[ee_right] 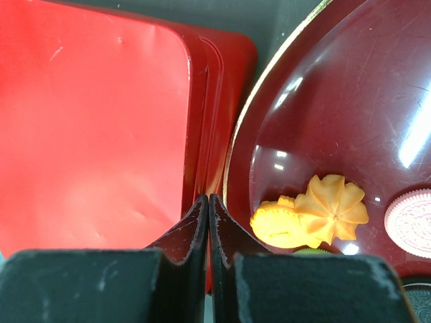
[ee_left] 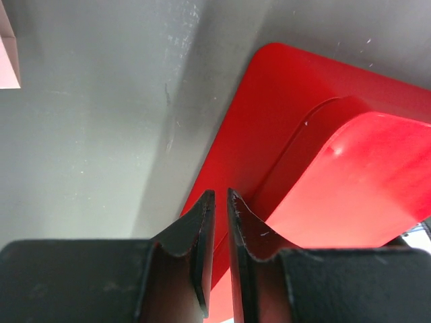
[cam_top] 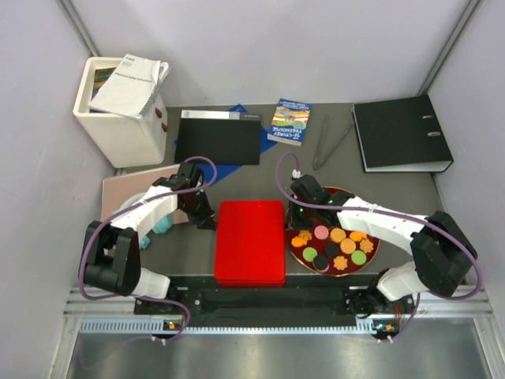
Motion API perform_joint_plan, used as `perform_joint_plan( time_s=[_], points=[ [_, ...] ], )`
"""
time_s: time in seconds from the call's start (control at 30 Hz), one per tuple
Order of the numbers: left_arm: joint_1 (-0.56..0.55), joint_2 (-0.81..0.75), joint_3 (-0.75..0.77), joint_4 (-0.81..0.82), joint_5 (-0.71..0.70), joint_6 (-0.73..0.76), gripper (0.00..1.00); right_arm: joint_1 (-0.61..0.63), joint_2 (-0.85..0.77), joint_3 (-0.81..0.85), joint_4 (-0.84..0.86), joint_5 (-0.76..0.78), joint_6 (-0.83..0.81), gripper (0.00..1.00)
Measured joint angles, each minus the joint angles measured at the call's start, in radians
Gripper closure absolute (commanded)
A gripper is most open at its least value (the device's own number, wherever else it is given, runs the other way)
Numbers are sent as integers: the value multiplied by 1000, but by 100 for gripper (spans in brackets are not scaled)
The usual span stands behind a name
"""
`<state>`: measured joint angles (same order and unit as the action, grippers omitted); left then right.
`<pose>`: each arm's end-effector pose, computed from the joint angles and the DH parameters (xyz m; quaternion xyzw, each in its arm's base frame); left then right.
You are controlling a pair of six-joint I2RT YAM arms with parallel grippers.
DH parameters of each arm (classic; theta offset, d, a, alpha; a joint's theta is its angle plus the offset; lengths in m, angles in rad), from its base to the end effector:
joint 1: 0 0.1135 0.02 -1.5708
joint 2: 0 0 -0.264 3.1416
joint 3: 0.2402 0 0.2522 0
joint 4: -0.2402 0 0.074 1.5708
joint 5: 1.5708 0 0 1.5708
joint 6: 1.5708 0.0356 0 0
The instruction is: Pack the cookies
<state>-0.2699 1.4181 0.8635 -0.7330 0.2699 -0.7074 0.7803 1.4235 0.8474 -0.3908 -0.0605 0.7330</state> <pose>0.2384 -0.0758 0.1924 -0.1943 0.9617 -0.1833 0.0610 0.1986 0.1996 0.2014 -0.0316 0.9538 0.2251 0.1963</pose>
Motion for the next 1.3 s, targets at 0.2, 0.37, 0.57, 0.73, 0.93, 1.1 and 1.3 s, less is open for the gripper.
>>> perform_joint_plan(
  time_s=[0.2,0.37,0.57,0.73,0.93,1.1,1.3],
  points=[
    [-21,0,0,-4,-42,3,77,-5,3,1,0,-10,0,100],
    [-23,0,32,-39,-88,-6,75,-5,3,6,-8,9,0,100],
    [10,-16,89,-52,-154,-29,74,-5,0,6,-30,34,-5,100],
    [19,-39,116,-55,-198,-42,73,-5,-16,13,-45,40,-9,100],
    [20,-29,129,-19,-187,-54,73,-5,-30,24,-52,41,-17,100],
    [21,41,132,56,-130,-59,74,-5,-37,24,-58,41,-23,100],
    [24,113,145,149,-59,-72,76,-5,-37,24,-74,41,-29,100]
  ],
)
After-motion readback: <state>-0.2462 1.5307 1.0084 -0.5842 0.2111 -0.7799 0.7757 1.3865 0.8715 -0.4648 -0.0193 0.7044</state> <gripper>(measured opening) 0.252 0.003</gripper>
